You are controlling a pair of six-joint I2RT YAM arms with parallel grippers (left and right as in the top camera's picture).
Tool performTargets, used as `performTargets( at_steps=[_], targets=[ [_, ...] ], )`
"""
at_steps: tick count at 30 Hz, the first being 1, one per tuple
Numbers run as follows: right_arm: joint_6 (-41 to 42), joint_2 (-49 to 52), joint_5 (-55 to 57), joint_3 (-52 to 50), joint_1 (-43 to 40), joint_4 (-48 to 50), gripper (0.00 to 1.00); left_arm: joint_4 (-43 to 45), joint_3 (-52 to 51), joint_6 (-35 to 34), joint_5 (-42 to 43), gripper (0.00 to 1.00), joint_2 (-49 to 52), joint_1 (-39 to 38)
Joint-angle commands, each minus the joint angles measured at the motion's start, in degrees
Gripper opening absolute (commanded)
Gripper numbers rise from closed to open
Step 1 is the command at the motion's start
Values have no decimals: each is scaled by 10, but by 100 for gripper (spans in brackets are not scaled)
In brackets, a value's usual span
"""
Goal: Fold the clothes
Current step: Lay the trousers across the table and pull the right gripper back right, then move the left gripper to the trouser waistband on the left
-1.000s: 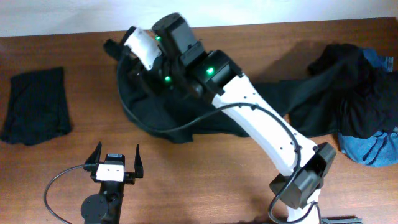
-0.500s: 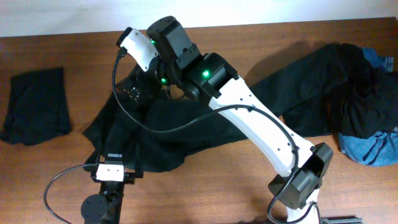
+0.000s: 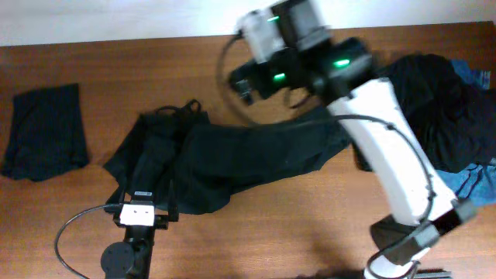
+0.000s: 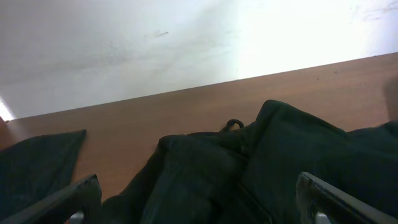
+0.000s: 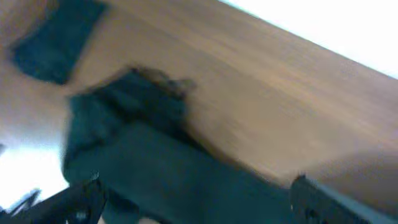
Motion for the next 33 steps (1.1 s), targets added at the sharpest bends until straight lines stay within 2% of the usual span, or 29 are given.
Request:
performTargets(
  at_steps=[1,12,18,21,22,23,25,26,29,33],
  targets=[
    [34,-17,59,11,-54,-47,99,0,-4,11,-4,99,-5,2],
    [67,-11,71,9,-276,-174,99,0,-4,11,-2,99,-5,2],
    [64,-10,71,-26,-360,-199,99,14,-4,11,71,99,-5,2],
    [34,-10,69,-64,-378,-197,100,39,-4,6,113,100,-5,2],
    [23,-10,68,-78,-379,-194,96,48,-3,-12,129,100,-5,2],
    [14,-10,66,-96,-380,-187,87,55,0,-36,134,100,-5,2],
    [9,-10,50,-125,-380,-172,62,53,14,-66,131,100,-4,2],
    [-2,-10,29,-138,-380,-164,55,51,22,-70,131,100,-3,2],
    [-41,-10,-44,-174,-380,-140,56,47,60,-69,127,100,9,2],
    [-41,-10,-54,-202,-380,-121,58,-19,159,-69,89,100,60,2]
  ],
)
